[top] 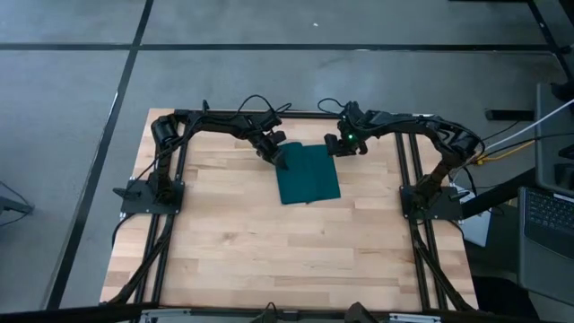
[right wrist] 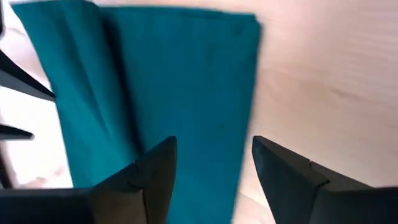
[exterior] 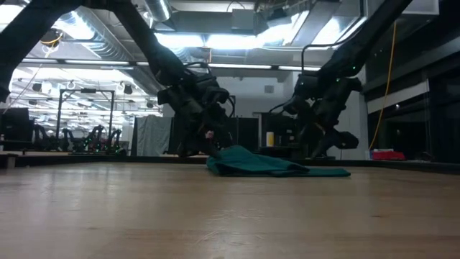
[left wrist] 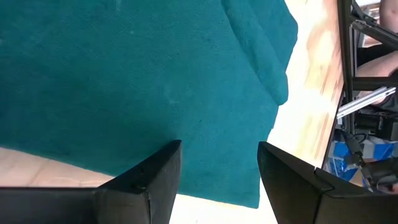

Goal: Fold microfiber towels
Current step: Fold the dark green napkin

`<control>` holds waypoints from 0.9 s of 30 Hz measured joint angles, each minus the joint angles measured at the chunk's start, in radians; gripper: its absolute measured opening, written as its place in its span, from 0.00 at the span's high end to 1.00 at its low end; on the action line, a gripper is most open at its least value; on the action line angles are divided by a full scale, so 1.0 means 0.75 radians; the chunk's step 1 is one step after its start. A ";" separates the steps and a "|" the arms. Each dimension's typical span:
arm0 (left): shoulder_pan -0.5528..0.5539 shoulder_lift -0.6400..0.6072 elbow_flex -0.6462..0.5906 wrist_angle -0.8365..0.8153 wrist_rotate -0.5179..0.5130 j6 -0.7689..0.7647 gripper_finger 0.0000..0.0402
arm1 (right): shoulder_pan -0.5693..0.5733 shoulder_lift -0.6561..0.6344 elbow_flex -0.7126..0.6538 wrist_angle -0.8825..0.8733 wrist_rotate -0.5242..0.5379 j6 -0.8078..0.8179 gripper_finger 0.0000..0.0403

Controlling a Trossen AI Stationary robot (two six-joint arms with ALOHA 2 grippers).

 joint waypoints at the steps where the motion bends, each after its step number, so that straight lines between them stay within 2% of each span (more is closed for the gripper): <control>1: 0.000 0.000 0.000 0.000 0.000 0.005 0.48 | 0.005 0.011 0.000 0.028 -0.006 0.017 0.47; 9: 0.012 0.000 0.000 0.000 0.009 0.009 0.48 | 0.145 0.028 0.000 0.232 -0.068 0.182 0.45; 14: 0.028 0.000 0.000 0.011 0.059 0.010 0.48 | 0.244 0.029 0.000 0.255 -0.066 0.247 0.43; 24: 0.046 0.001 0.000 0.036 0.085 0.008 0.48 | 0.274 0.029 0.001 0.294 -0.044 0.278 0.47; 27: 0.044 0.000 0.000 0.037 0.087 -0.001 0.48 | 0.284 0.029 0.001 0.273 0.003 0.277 0.49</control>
